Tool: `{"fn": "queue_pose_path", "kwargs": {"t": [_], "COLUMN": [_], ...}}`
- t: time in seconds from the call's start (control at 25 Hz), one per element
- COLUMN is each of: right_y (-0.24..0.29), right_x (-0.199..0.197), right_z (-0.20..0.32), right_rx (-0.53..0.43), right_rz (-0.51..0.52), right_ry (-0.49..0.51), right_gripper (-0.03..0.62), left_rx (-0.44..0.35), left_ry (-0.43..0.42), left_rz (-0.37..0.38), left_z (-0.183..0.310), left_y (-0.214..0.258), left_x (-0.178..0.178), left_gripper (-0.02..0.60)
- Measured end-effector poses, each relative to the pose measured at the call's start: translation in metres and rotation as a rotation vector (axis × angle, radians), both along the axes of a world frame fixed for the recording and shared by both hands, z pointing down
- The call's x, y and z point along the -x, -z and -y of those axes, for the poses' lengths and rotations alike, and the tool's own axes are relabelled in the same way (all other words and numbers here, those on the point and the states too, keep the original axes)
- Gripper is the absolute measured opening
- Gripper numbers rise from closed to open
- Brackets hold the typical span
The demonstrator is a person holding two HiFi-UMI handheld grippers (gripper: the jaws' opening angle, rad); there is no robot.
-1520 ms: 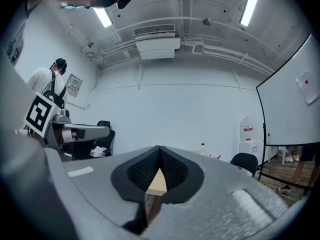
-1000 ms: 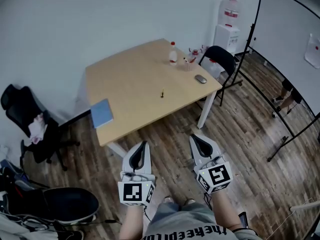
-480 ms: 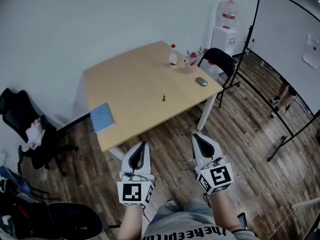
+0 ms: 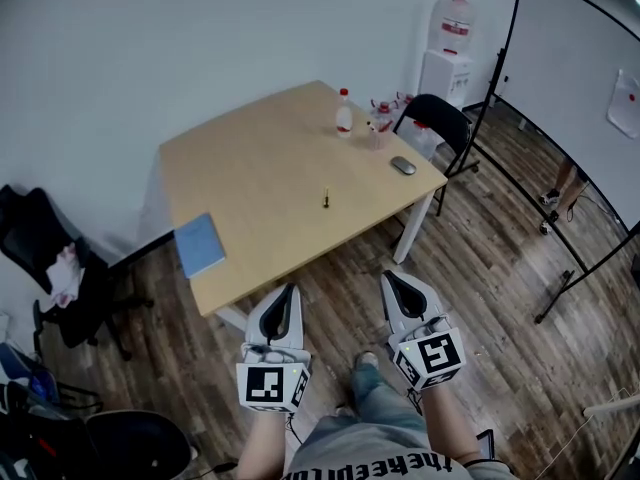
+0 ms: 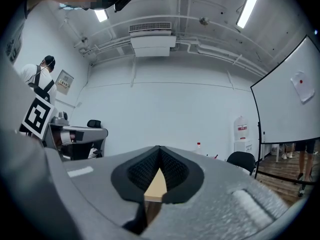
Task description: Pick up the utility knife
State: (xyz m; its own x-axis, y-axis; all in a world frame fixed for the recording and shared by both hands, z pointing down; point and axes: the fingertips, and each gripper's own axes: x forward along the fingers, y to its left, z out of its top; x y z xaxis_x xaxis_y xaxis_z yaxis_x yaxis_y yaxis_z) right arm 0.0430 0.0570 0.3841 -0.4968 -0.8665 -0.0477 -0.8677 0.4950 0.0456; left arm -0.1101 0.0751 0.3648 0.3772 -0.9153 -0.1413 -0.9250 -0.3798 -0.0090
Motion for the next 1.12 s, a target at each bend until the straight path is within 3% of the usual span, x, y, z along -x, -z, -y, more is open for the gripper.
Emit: {"fn": "queue_pose_path", "kwargs": {"t": [0.64,1.12], "right_y": [0.017,0.019], "right_x": [-0.010,-0.031], "right_z": [0.121,0.182], "right_rx": [-0.021,-0.029], "right_rz": [0.001,0.024], "right_ry": [0.086,0.141], "right_gripper": [0.002,0.003], "left_rx": [-0.020,-0.031], "left_ry": [0.049,0.105], "left_rz": [0.009,0.012], "left_z": [0.110,0.163], "left_y": [0.013,0.021], "left_x": [-0.022,-0.045], "left_gripper": [0.020,0.020]}}
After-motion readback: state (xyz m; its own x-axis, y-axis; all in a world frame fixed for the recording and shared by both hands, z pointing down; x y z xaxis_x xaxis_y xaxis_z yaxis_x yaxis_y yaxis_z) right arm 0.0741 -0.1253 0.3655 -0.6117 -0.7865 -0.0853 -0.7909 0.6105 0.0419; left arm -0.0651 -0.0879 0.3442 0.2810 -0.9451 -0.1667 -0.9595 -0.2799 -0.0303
